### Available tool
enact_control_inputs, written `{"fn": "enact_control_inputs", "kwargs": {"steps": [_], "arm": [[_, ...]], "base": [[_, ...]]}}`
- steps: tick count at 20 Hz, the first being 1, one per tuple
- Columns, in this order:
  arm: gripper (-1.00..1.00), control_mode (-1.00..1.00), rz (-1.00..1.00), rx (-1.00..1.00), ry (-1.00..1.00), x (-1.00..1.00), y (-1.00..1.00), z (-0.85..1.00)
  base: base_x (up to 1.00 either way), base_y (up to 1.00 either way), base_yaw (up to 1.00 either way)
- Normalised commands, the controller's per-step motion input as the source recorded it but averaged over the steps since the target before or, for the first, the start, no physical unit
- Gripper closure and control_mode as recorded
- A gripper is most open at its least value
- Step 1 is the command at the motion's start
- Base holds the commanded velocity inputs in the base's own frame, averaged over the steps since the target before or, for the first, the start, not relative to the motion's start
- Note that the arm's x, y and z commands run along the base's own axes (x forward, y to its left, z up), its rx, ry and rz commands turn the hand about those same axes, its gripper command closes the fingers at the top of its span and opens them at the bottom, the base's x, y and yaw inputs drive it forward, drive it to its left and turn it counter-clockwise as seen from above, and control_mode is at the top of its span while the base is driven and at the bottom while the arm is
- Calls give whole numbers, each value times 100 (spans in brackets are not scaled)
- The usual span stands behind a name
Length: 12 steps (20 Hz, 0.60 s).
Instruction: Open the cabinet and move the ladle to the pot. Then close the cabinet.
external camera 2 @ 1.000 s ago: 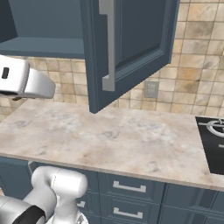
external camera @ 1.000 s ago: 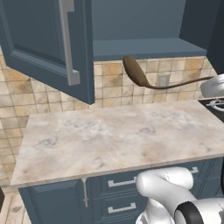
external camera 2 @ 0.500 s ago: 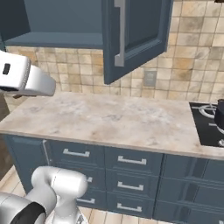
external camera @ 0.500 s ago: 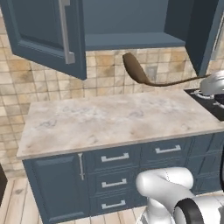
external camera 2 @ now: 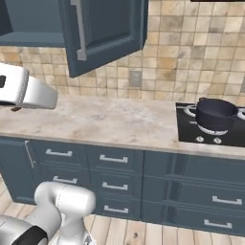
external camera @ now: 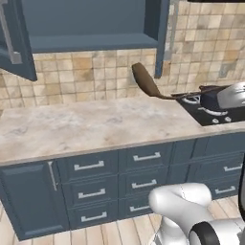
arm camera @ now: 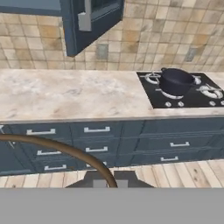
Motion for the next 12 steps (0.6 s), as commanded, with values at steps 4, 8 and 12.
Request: {"fn": "enact_control_inputs", "kwargs": {"steps": [4, 8, 12], "arm": [[100, 100, 0, 0, 0, 0, 0, 0], [100, 100, 0, 0, 0, 0, 0, 0], [100, 100, 0, 0, 0, 0, 0, 0]], "base": [[60, -100, -6], [66, -100, -4], [56, -100, 0]]}}
